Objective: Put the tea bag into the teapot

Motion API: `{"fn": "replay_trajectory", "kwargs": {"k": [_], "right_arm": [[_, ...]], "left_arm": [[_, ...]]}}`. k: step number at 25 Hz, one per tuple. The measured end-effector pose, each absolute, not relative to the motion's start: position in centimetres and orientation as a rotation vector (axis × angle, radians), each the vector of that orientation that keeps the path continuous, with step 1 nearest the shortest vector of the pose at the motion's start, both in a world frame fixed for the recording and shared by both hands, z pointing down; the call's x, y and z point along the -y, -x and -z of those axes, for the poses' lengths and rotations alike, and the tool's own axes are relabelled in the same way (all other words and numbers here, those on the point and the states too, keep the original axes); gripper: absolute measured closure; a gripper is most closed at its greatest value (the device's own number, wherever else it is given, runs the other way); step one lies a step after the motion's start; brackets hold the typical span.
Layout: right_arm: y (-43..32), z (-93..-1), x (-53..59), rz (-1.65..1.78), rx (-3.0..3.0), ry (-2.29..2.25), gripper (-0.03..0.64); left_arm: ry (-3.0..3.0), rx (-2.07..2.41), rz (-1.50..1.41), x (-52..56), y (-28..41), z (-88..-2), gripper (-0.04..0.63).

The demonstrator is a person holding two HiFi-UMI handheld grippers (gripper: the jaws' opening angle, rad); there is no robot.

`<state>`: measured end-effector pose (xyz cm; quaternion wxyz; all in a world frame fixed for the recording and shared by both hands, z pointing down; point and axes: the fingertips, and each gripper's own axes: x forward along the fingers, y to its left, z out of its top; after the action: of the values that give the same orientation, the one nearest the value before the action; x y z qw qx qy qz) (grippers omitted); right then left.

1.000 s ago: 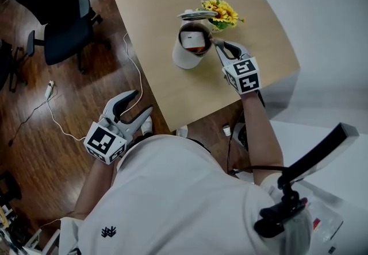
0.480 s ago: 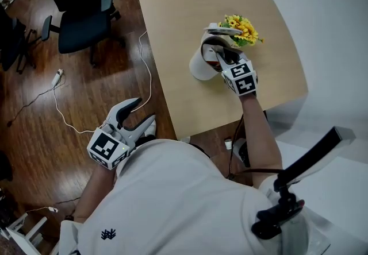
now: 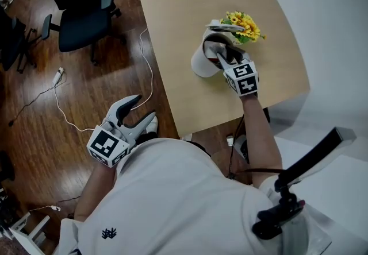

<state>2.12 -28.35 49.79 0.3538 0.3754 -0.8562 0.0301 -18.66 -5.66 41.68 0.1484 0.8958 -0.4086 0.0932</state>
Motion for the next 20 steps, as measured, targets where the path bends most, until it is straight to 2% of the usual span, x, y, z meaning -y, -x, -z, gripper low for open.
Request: {"fn": "replay_trajectory", "kwargs": {"k": [5, 11, 17, 20], "right_arm": [[-2.8, -47.5, 25.7, -0.097, 2.277, -1.024, 0.479], [-5.5, -44.4, 19.5, -0.104, 2.363, -1.078, 0.483], [-10.9, -45.5, 12.3, -0.153, 2.370, -1.039, 0.482], [-13.8, -46.8, 8.8, -0.204, 2.355, -1.034, 0.451]], "left_arm": [[-2.601, 1.132, -0.291, 5.6, 17.3, -41.6, 0.391], [-2.647, 1.076, -0.326, 4.6, 12.3, -40.9, 0.391], [-2.611, 1.082, -0.362, 2.1, 8.1, -41.4, 0.391], [-2.602, 1.077, -0.364, 0.6, 6.9, -41.9, 0.391]]}}
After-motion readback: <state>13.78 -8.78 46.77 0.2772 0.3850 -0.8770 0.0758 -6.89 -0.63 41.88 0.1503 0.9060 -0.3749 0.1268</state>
